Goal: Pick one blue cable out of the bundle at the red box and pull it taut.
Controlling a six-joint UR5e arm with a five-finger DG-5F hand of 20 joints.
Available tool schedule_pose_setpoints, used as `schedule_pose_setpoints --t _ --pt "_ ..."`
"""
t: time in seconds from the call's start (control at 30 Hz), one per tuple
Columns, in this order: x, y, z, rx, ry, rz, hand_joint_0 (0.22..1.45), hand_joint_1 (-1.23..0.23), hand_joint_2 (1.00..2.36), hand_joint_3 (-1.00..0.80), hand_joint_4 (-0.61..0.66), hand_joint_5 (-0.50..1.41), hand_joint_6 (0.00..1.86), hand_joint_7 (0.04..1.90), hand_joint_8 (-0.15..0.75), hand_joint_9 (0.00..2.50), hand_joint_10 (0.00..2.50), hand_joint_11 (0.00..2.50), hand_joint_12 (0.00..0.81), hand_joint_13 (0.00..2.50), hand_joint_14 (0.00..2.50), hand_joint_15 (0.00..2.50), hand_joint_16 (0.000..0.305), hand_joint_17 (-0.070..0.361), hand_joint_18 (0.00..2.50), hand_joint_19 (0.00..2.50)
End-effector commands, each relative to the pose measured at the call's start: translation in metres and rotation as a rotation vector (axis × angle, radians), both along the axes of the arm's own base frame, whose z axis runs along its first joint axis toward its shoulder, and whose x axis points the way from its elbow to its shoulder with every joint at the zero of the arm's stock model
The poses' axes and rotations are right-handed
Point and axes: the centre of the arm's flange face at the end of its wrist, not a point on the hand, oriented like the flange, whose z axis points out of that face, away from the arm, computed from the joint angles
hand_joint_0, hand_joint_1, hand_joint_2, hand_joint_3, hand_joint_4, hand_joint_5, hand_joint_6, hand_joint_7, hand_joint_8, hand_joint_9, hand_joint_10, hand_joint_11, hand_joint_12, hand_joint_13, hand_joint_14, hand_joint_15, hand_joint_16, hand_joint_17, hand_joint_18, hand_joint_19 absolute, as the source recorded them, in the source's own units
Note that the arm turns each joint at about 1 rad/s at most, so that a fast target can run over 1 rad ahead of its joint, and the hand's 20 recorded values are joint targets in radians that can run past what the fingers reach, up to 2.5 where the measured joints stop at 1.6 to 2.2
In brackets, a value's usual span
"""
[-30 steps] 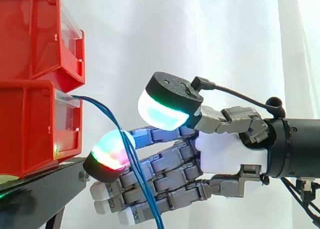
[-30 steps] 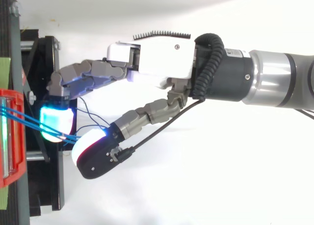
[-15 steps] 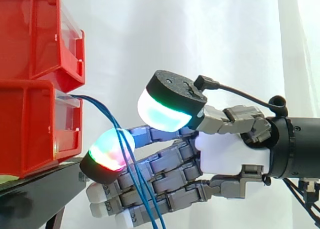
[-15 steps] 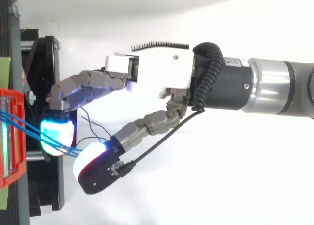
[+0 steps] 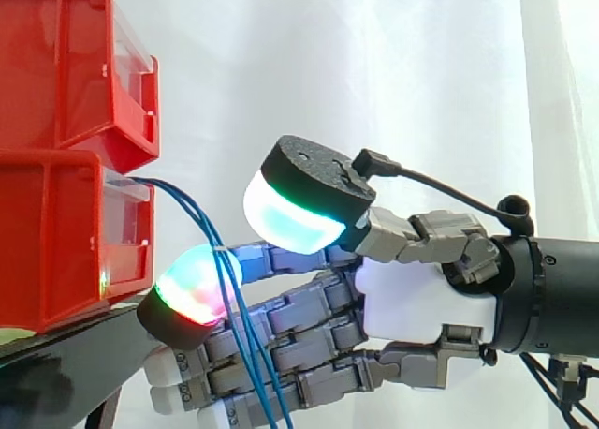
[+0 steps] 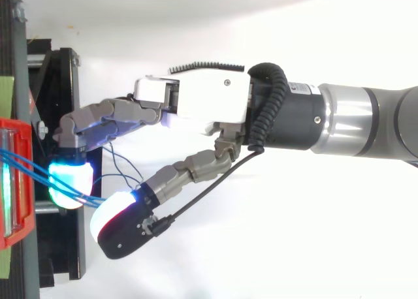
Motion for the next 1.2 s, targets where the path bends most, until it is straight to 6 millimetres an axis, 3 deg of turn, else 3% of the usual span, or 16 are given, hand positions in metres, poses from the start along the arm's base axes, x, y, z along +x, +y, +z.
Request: schedule_pose_setpoints --t 0.0,0.3,0.43,0.73,0.83,1.03,1.17 --pt "0.001 0.0 -0.001 0.011 -0.011 0.003 0.52 -0.68 1.0 -0.5 0.31 -0.1 0.5 1.15 0.329 0.56 0.0 0.04 0.355 0.37 0.0 0.06 0.051 0.116 0.32 0.18" --pt "0.001 0.0 -0.003 0.015 -0.021 0.001 0.59 -0.73 1.01 -0.43 0.24 -0.09 0.5 1.2 0.319 0.56 0.0 0.05 0.34 0.37 0.0 0.06 0.048 0.109 0.31 0.18" --pt "0.002 -0.001 -0.016 0.023 -0.011 0.005 0.61 -0.75 1.01 -0.37 0.21 -0.1 0.51 1.21 0.312 0.54 0.0 0.05 0.34 0.37 0.0 0.06 0.048 0.108 0.31 0.19" --pt "0.004 -0.002 -0.018 0.04 -0.03 0.006 0.57 -0.74 1.0 -0.49 0.22 -0.1 0.59 1.08 0.32 0.56 0.0 0.06 0.346 0.38 0.0 0.06 0.049 0.11 0.33 0.19" --pt "0.004 -0.003 -0.018 0.04 -0.033 0.004 0.58 -0.73 1.0 -0.47 0.21 -0.11 0.61 1.06 0.322 0.57 0.0 0.05 0.346 0.38 0.0 0.06 0.048 0.108 0.34 0.18" --pt "0.005 -0.003 -0.016 0.04 -0.038 0.004 0.62 -0.77 1.01 -0.33 0.18 -0.16 0.8 0.8 0.318 0.56 0.0 0.09 0.343 0.39 0.0 0.06 0.048 0.108 0.35 0.18" --pt "0.007 -0.001 -0.013 0.041 -0.042 0.006 0.62 -0.79 1.01 -0.28 0.16 -0.17 0.83 0.8 0.316 0.56 0.0 0.11 0.343 0.39 0.0 0.07 0.048 0.108 0.36 0.18"
